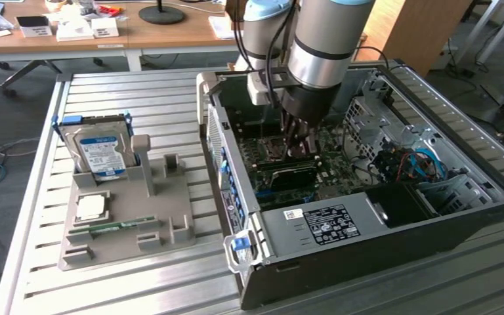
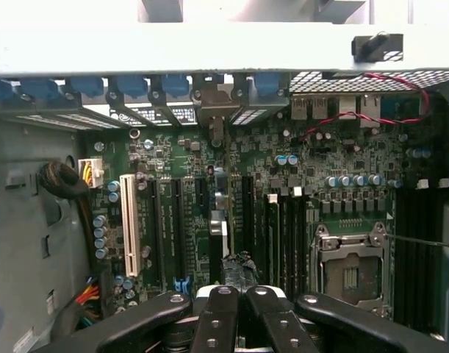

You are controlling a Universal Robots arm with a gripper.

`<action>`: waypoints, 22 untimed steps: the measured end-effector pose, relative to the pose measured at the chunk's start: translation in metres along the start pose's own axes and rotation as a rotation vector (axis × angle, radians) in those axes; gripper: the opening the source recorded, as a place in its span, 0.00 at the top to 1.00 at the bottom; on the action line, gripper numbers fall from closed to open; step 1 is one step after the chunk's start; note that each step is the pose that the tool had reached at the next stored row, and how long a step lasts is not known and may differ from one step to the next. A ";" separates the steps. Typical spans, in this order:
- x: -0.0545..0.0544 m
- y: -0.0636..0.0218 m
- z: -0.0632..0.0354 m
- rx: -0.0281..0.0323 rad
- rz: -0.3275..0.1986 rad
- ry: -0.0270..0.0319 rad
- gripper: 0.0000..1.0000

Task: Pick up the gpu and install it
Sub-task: 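Press down on the gpu until it lock into place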

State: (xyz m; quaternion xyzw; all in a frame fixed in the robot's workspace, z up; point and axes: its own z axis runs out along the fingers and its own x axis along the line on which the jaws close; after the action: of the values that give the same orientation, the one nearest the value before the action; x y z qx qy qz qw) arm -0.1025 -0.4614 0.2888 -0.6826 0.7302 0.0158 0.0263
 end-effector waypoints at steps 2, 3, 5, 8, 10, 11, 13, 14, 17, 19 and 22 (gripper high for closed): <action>0.000 0.0000 0.0011 -0.0001 0.000 0.0002 0.89; 0.000 0.0000 0.0011 -0.0001 0.000 0.0003 0.89; 0.000 -0.0001 0.0015 0.0000 0.000 0.0000 0.89; 0.000 -0.0002 0.0016 0.0000 0.000 0.0000 0.89; 0.000 -0.0004 0.0016 0.0000 0.000 0.0000 0.89; 0.000 -0.0004 0.0016 0.0000 0.000 0.0000 0.89; 0.000 -0.0004 0.0016 0.0000 0.000 0.0000 0.89; 0.000 -0.0004 0.0016 0.0000 0.000 0.0001 0.89; 0.000 -0.0004 0.0038 0.0000 0.000 0.0000 0.89; 0.000 -0.0003 0.0064 0.0000 0.000 0.0000 0.89; 0.000 -0.0003 0.0085 -0.0001 0.000 0.0001 0.89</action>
State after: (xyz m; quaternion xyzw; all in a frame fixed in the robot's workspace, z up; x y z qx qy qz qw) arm -0.1020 -0.4614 0.2803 -0.6826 0.7302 0.0158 0.0262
